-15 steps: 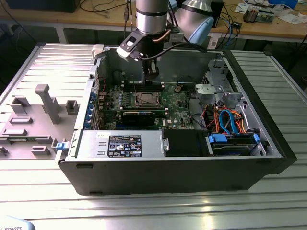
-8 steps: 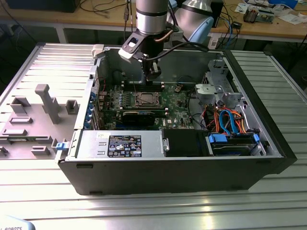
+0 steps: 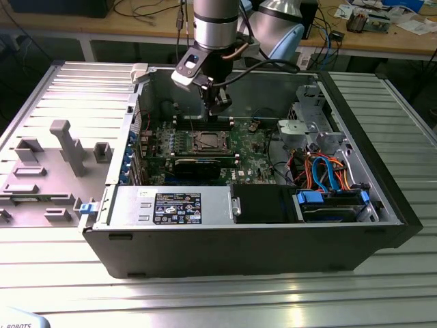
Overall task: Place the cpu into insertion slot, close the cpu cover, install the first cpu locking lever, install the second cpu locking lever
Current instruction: 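Install the first cpu locking lever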
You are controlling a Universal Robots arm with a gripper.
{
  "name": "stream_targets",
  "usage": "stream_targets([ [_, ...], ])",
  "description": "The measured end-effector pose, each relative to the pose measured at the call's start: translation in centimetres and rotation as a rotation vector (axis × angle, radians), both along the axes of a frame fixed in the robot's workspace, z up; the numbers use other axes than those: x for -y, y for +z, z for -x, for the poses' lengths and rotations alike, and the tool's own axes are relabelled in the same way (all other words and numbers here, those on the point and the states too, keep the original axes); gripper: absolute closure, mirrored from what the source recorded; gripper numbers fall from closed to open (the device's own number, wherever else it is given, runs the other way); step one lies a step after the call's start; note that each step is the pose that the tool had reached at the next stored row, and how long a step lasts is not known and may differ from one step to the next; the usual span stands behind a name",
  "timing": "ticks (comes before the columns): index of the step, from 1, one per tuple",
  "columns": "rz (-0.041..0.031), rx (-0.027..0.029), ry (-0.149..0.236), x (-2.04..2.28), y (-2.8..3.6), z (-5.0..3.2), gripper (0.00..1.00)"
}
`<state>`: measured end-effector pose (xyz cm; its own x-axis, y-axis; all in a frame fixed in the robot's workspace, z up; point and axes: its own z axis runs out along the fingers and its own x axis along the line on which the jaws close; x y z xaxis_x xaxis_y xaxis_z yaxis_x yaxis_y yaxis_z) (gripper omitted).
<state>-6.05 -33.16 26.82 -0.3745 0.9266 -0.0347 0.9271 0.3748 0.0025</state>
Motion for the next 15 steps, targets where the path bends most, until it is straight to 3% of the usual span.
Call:
stream_targets([
  [8,0.0000,0.0000,0.082,0.02,0.00,0.00,0.88],
  [15,0.0000,0.0000,0.205,0.02,0.00,0.00,0.88],
])
